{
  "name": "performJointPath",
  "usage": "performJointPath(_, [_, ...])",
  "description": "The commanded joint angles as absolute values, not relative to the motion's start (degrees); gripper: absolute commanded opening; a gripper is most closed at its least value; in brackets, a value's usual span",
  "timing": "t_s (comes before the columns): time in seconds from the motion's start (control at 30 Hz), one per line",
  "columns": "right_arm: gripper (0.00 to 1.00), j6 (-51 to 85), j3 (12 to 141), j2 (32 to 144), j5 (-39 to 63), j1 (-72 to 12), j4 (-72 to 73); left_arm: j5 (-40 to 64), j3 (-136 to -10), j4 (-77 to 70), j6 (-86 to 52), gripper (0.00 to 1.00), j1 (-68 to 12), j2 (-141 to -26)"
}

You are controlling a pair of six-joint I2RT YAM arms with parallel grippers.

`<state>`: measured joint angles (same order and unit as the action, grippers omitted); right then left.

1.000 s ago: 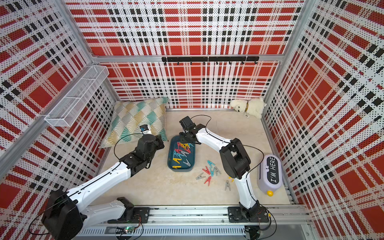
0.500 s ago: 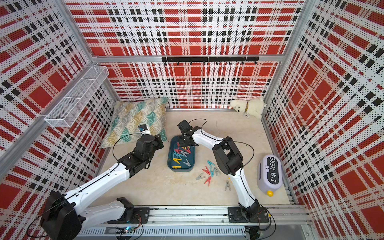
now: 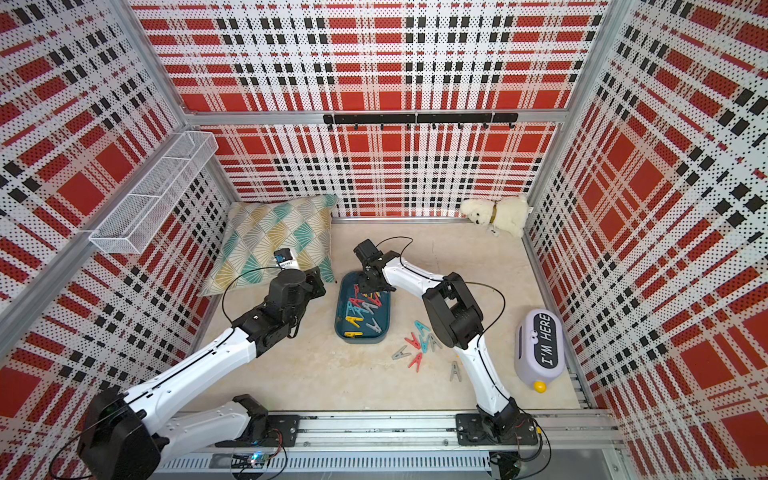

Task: Put the clothespins into the storage box
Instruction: Pick up the clothespin from the center of the board.

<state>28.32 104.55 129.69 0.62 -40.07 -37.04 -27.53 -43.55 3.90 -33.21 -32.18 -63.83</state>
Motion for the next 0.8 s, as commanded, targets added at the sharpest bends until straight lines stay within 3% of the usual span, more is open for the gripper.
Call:
performJointPath(0.0, [0.17,27.6,106.0,130.9,0.4,-40.1,-38.5,-28.6,-43.9,4.2,-33.3,0.30,-31.7,-62.4])
performJointPath(0.77, [0.17,27.6,113.3,136.4,5.1,-40.1,-40.0,-29.4,-43.6,5.6,-33.3,0.30,-31.1,-60.4])
